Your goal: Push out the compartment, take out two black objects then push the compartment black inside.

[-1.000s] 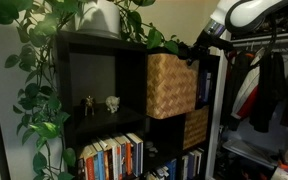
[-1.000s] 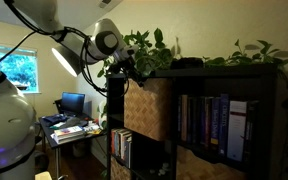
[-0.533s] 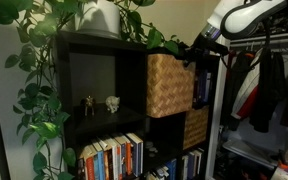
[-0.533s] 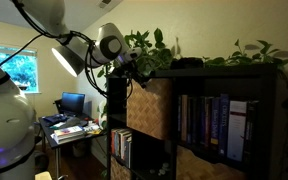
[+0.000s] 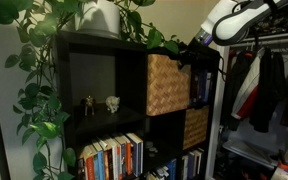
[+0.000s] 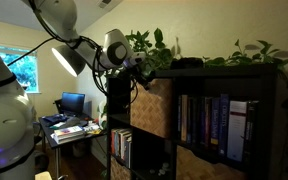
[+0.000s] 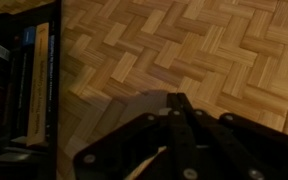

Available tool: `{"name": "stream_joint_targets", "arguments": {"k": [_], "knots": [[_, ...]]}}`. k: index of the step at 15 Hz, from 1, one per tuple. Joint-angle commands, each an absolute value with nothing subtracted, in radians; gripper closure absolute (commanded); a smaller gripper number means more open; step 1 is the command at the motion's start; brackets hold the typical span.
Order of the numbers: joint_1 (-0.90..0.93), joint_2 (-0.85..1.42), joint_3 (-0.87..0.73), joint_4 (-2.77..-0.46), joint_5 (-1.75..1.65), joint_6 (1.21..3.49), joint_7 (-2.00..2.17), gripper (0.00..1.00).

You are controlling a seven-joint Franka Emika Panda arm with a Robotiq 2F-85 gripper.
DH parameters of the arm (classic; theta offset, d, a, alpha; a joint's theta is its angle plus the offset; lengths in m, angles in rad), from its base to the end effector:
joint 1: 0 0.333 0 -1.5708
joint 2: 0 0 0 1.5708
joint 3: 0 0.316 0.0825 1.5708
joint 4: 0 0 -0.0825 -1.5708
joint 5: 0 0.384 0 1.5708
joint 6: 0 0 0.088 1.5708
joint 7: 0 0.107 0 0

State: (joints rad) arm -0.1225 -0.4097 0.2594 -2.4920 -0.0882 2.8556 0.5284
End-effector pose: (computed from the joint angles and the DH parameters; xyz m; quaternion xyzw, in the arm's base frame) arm 0.4591 0.0775 0.5172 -0.9164 0.1368 -0.3734 0.0460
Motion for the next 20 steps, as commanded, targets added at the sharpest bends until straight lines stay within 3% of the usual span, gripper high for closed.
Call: {"name": "stream_joint_targets", "arguments": {"k": [1,2,3,4,6,15,17,18,19,20], "knots": [[-0.124,-0.349,0.266,-2.423,-0.069,2.845,0.52,0.97],[-0.11,-0.368,0.256,-2.41,-0.069,2.792,0.497,0.96],[-0.084,-0.39,0.237,-2.401,-0.056,2.75,0.463,0.71],[-0.047,-0.415,0.208,-2.39,-0.026,2.69,0.422,0.71],[-0.025,-0.451,0.19,-2.351,-0.01,2.568,0.375,0.59],[0.038,-0.531,0.152,-2.213,0.01,2.112,0.263,0.02],[0.044,-0.54,0.149,-2.207,0.017,2.059,0.249,0.0],[0.025,-0.519,0.17,-2.213,-0.013,2.118,0.286,0.07],[0.028,-0.522,0.168,-2.21,-0.011,2.099,0.28,0.0],[0.03,-0.523,0.167,-2.209,-0.01,2.093,0.278,0.0]]}}
